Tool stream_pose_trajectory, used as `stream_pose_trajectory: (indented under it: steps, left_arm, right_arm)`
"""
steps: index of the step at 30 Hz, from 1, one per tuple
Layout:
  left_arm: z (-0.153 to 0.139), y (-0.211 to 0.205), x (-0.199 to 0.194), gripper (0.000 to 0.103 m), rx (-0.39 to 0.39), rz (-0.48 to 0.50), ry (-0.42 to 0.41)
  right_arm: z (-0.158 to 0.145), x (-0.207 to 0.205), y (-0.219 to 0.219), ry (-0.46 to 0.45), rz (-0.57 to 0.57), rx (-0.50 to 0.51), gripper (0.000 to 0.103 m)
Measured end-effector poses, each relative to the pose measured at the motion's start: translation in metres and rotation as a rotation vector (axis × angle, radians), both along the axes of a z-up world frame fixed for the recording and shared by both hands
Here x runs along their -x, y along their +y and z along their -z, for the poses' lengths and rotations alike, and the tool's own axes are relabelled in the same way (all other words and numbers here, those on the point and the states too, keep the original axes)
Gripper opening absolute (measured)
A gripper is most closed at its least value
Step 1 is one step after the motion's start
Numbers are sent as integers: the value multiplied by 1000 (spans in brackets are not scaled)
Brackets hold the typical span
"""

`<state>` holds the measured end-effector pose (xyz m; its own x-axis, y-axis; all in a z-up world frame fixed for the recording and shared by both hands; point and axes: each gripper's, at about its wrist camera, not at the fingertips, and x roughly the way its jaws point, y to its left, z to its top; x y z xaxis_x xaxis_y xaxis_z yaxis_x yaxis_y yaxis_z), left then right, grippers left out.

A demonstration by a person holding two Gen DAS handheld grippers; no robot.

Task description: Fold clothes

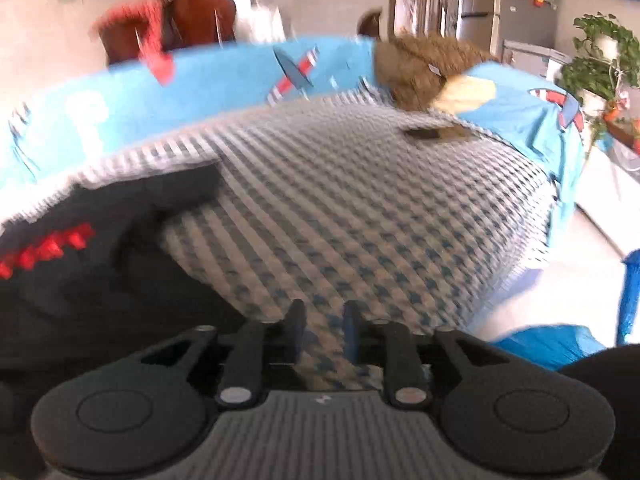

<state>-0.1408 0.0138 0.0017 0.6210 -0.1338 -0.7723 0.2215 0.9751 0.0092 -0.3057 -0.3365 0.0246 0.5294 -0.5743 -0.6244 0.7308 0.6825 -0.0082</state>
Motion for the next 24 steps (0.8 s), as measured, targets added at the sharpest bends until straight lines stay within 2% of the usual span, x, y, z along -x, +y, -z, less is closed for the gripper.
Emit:
stream_pose_trajectory:
  steps: [2,4,8,12,18,24]
  left_arm:
    - [0,2,1,103,2,-3,-1]
    - [0,4,2,103,-1,-7,-2]
    - [-1,7,4,103,2,-10,-6]
    - [-2,12,5,103,7,-20,-9]
    - [-5,21,5,103,24,-50,-18]
    - [-9,28,5,103,46,-80,-31]
  right_arm:
    - [-6,1,10,-52,-96,8,26]
    - [-5,-4,25,-51,-238,-7,26]
    - [2,-15,54,-29,-435,-90,26]
    - [5,-23,87,-12,-612,-89,26]
    - [10,-27,137,-24,-851,-113,26]
    - [18,-33,185,8,-1045,-116,26]
